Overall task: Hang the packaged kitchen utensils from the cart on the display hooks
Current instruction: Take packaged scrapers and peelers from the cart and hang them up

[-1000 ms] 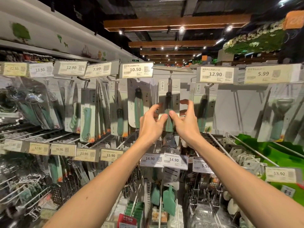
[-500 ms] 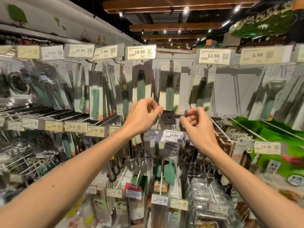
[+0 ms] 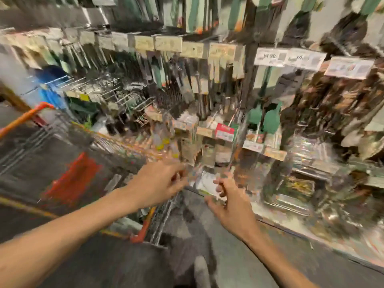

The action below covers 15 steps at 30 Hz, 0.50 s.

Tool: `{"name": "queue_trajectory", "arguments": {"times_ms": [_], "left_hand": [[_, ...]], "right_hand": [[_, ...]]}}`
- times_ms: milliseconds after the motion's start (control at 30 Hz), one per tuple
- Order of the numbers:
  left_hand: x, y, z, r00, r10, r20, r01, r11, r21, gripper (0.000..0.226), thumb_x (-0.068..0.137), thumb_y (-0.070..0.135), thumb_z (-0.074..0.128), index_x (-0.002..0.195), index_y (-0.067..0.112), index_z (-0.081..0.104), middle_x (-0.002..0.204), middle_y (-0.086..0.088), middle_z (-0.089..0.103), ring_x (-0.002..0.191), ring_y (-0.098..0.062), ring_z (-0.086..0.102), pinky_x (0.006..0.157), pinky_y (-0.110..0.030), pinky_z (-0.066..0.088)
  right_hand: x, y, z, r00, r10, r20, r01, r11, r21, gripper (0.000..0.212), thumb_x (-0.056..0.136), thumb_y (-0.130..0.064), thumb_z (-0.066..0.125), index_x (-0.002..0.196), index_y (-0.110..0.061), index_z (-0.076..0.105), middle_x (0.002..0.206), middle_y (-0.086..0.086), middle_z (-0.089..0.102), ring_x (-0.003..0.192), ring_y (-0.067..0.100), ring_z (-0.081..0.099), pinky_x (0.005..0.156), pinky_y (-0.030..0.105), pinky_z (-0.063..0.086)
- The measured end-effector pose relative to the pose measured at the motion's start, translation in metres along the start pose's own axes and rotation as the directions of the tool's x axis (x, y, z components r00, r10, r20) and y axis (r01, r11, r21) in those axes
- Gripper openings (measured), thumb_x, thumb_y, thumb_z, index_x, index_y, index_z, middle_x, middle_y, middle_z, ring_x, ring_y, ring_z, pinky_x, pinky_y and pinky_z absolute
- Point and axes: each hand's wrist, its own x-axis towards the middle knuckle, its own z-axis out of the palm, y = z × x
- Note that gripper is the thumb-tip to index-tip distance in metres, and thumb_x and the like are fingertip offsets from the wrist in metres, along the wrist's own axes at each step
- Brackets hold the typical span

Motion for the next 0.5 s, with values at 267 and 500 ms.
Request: {"name": "queue_trajectory", "arguments": {"times_ms": [267,500], "left_hand": [[-0.119,-0.126,0.069,0.907,-0.366,0.208,0.370,0.929,0.020,0.034,0.098,0.048,0.052,0.121,0.025,0.060,0.117,0.000,0.062,0.115,-0.023,0.057,0.083,-0.035,0.046],[-0.167,-0.277,0.137,0.820,-0.436,0.371,0.497,0.863,-0.086,0.028,0.098,0.047,0.049,0.114,0.028,0.062,0.116,0.005,0.066,0.113,-0.023,0.058,0.089,-0.044,0.052]], "right_hand": [[-0.001,-0.058,0.149,0.914,0.001,0.405,0.100,0.969,-0.227,0.050,0.093,-0.046,0.054,0.132,-0.016,0.044,0.126,0.008,0.050,0.114,0.030,0.053,0.084,0.042,0.049],[0.024,-0.098,0.284,0.850,0.164,0.501,-0.001,0.951,-0.310,0.053,0.089,-0.036,0.059,0.135,-0.011,0.048,0.126,0.014,0.052,0.117,0.037,0.052,0.089,0.043,0.049]]}}
